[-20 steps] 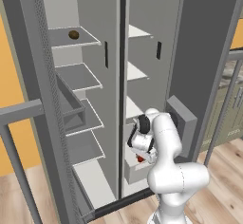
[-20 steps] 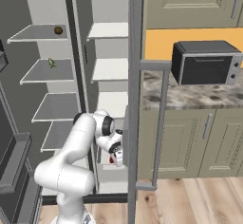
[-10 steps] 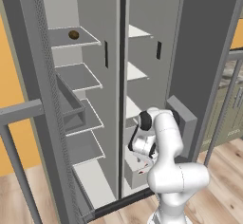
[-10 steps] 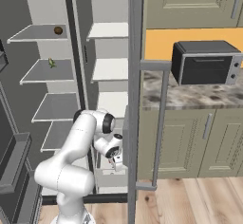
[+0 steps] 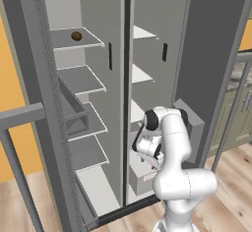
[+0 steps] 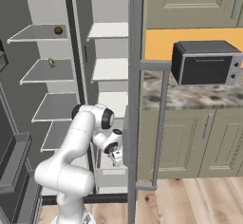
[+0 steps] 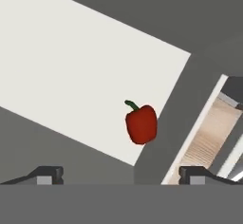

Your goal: Take the bell pepper and kiwi from the fridge shelf and place them in the freezer drawer to begin freezing them.

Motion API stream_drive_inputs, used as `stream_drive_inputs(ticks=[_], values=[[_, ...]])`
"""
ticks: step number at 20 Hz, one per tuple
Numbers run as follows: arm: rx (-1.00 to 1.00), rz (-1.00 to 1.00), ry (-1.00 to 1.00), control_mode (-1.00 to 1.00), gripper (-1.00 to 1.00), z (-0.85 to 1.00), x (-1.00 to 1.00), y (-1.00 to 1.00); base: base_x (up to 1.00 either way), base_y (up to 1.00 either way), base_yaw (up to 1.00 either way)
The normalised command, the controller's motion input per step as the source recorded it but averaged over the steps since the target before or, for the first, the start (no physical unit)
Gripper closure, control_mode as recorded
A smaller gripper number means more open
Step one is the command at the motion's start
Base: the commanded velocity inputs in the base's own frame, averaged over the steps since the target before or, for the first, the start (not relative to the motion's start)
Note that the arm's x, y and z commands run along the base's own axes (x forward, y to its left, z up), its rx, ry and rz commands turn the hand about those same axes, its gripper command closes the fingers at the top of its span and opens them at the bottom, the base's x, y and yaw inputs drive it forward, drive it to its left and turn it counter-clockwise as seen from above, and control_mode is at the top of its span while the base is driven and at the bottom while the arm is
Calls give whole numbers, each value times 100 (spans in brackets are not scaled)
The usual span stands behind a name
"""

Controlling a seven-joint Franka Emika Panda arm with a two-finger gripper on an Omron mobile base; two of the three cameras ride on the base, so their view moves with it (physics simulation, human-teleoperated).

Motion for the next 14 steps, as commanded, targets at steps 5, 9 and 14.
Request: stream_drive_inputs(ticks=[5,9,14], values=[[0,0,-5,-100,-100,73,0,7,0,0,0],[0,0,-5,-100,-100,41,-11,16,0,0,0],[-1,0,-6,-100,-100,32,-41,27,0,0,0]])
